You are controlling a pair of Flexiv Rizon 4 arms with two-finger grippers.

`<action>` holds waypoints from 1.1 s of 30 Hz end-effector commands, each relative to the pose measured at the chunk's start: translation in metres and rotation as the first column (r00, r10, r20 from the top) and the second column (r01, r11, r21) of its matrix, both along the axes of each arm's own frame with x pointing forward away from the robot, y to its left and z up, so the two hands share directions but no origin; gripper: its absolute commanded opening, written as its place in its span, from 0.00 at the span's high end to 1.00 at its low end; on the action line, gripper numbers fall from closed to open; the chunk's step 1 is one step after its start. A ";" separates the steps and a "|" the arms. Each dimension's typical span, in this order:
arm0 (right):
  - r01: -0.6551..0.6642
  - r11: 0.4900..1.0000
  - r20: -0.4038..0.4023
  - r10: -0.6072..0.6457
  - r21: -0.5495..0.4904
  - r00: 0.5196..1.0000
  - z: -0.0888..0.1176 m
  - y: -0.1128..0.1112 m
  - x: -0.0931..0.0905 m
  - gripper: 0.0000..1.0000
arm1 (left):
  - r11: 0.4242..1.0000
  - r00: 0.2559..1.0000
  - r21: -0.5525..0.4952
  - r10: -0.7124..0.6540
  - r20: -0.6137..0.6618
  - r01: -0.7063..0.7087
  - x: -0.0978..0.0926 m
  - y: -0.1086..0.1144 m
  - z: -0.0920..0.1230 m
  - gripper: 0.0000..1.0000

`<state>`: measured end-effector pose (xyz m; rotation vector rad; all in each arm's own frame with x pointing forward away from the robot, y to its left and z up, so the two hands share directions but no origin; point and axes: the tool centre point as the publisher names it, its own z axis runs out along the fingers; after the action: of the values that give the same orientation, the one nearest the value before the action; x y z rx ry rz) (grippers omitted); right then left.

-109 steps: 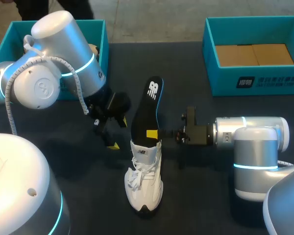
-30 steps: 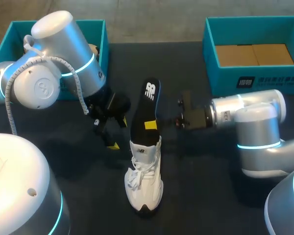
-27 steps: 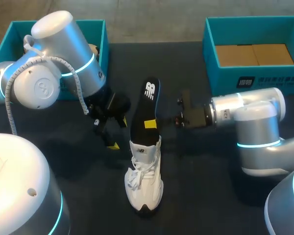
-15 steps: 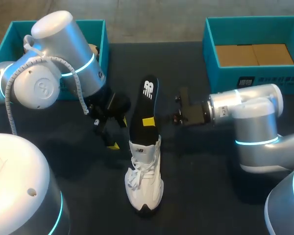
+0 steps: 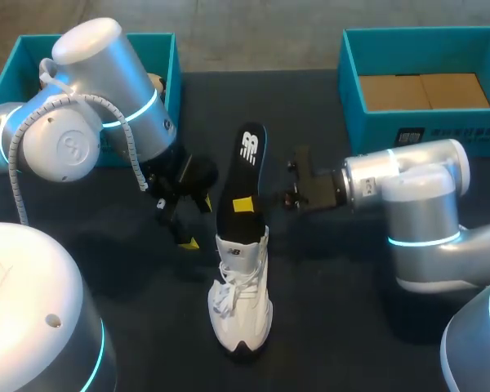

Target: Take the shoe out of the shoebox, open the shoe tongue, remove and reinsert the insole, then place the shoe into the shoebox

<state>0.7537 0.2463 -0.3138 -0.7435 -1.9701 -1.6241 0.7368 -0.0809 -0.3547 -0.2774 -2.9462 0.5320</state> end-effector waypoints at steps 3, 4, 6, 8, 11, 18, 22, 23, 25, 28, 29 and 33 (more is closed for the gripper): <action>0.008 1.000 0.006 -0.008 0.003 1.000 -0.001 0.004 0.001 1.00 | 1.000 1.000 0.003 0.001 0.003 -0.001 -0.001 0.000 0.000 0.00; 0.010 1.000 0.005 -0.010 0.005 1.000 -0.002 0.003 0.001 1.00 | 1.000 1.000 0.003 0.001 0.003 -0.001 -0.001 0.000 0.000 0.00; 0.012 1.000 0.003 -0.012 0.007 1.000 -0.003 0.003 0.002 1.00 | 1.000 1.000 0.003 0.001 0.003 -0.001 -0.001 0.000 0.000 0.00; 0.015 1.000 0.000 -0.015 0.009 1.000 -0.005 0.002 0.002 1.00 | 1.000 1.000 0.003 0.001 0.003 -0.001 -0.001 0.000 0.000 0.00; 0.022 1.000 -0.009 -0.022 0.010 1.000 -0.007 0.002 0.001 1.00 | 1.000 1.000 0.003 0.001 0.003 -0.001 -0.001 0.000 0.000 0.00; 0.034 0.999 -0.038 -0.034 0.007 0.999 -0.015 0.002 -0.008 1.00 | 1.000 1.000 0.003 0.001 0.003 -0.001 -0.001 0.000 0.000 0.00; 0.035 0.999 -0.055 -0.034 0.005 0.998 -0.020 0.002 -0.016 1.00 | 1.000 1.000 0.003 0.001 0.003 -0.001 -0.001 0.000 0.000 0.00; 0.034 0.999 -0.059 -0.033 0.005 0.998 -0.022 0.002 -0.018 1.00 | 1.000 1.000 0.003 0.001 0.003 -0.001 -0.001 0.000 0.000 0.00; 0.032 0.999 -0.066 -0.031 0.009 0.997 -0.025 0.002 -0.022 1.00 | 1.000 1.000 0.003 0.001 0.003 -0.001 -0.001 0.000 0.000 0.00; 0.027 1.000 -0.079 -0.026 0.012 0.997 -0.030 0.003 -0.026 1.00 | 1.000 1.000 0.003 0.001 0.003 -0.001 -0.001 0.000 0.000 0.00; 0.026 1.000 -0.081 -0.025 0.013 0.996 -0.031 0.003 -0.027 1.00 | 1.000 1.000 0.003 0.001 0.003 -0.001 -0.001 0.000 0.000 0.00; 0.004 1.000 -0.095 -0.003 0.009 0.995 -0.035 0.006 -0.034 1.00 | 1.000 1.000 0.003 0.001 0.003 -0.001 -0.001 0.000 0.000 0.00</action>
<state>0.7236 0.2488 -0.3440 -0.8099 -1.8900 -1.5837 0.7368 -0.0809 -0.3547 -0.2774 -2.9462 0.5320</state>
